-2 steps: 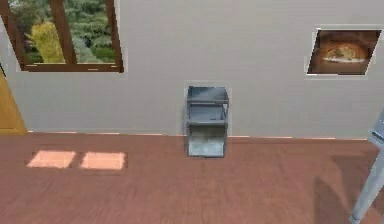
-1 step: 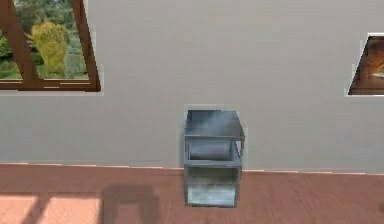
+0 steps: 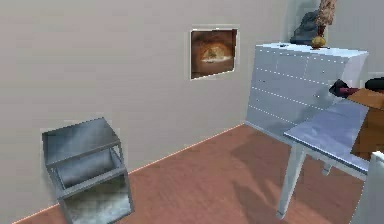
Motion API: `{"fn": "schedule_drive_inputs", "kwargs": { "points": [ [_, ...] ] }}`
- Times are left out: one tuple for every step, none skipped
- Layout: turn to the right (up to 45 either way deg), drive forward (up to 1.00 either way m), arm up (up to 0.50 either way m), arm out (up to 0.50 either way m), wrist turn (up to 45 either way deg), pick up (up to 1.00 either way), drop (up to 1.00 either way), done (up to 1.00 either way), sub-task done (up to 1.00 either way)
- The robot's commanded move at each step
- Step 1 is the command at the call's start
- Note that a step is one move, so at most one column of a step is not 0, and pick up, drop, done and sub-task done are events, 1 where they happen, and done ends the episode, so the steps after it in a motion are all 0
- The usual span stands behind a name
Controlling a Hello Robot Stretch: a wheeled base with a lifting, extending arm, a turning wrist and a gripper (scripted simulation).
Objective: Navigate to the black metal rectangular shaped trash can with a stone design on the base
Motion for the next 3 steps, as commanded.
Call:
{"fn": "schedule_drive_inputs", "kwargs": {
  "points": [
    [0.0,0.55,0.0,0.0,0.0,0.0,0.0,0.0,0.0],
    [-45.0,0.0,0.0,0.0,0.0,0.0,0.0,0.0,0.0],
    [0.0,0.0,0.0,0.0,0.0,0.0,0.0,1.0,0.0]
  ]
}}
